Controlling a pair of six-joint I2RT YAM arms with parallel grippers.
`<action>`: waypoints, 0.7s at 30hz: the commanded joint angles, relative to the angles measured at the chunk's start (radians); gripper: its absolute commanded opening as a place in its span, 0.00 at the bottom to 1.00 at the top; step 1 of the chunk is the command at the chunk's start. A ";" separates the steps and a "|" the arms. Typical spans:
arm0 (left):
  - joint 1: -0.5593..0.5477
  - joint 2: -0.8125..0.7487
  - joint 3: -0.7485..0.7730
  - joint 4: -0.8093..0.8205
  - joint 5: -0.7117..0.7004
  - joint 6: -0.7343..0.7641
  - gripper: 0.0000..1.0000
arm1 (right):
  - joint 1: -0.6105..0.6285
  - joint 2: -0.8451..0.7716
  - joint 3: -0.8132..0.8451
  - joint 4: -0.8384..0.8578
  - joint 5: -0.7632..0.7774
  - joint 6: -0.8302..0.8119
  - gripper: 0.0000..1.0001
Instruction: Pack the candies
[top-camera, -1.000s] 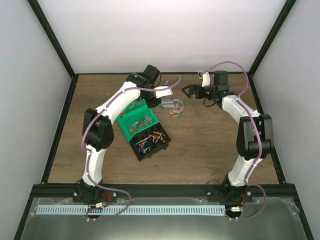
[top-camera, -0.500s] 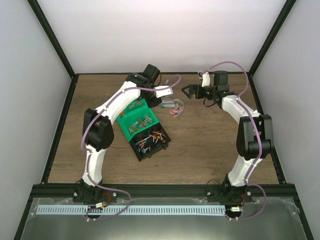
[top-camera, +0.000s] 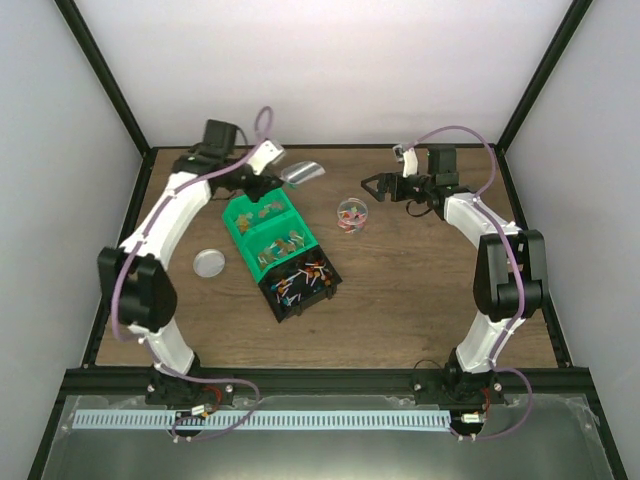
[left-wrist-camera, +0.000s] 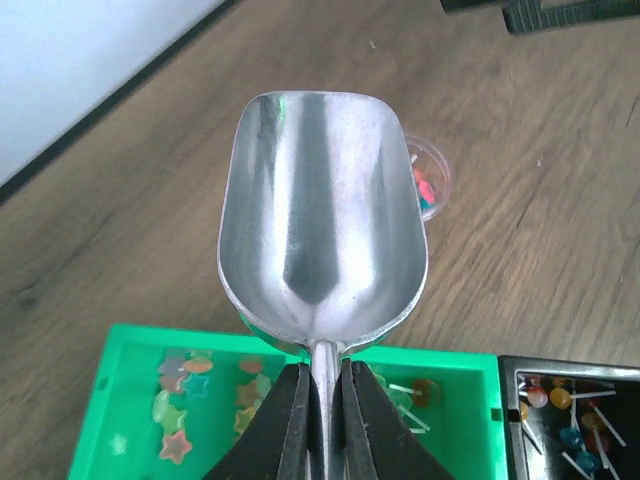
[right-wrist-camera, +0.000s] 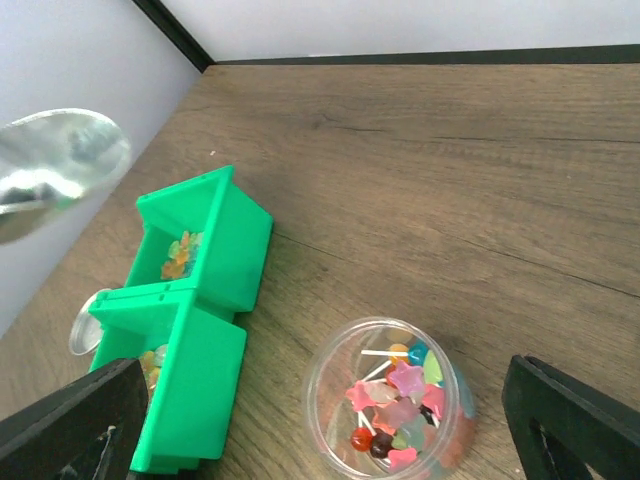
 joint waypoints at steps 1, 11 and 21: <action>0.106 -0.168 -0.196 0.245 0.199 -0.078 0.04 | -0.010 -0.045 -0.001 0.022 -0.081 -0.027 1.00; 0.369 -0.491 -0.632 0.349 0.175 0.059 0.04 | -0.008 -0.079 0.011 -0.066 -0.141 -0.098 1.00; 0.534 -0.672 -0.977 0.610 0.068 0.188 0.04 | 0.099 -0.108 -0.028 -0.246 -0.056 -0.305 1.00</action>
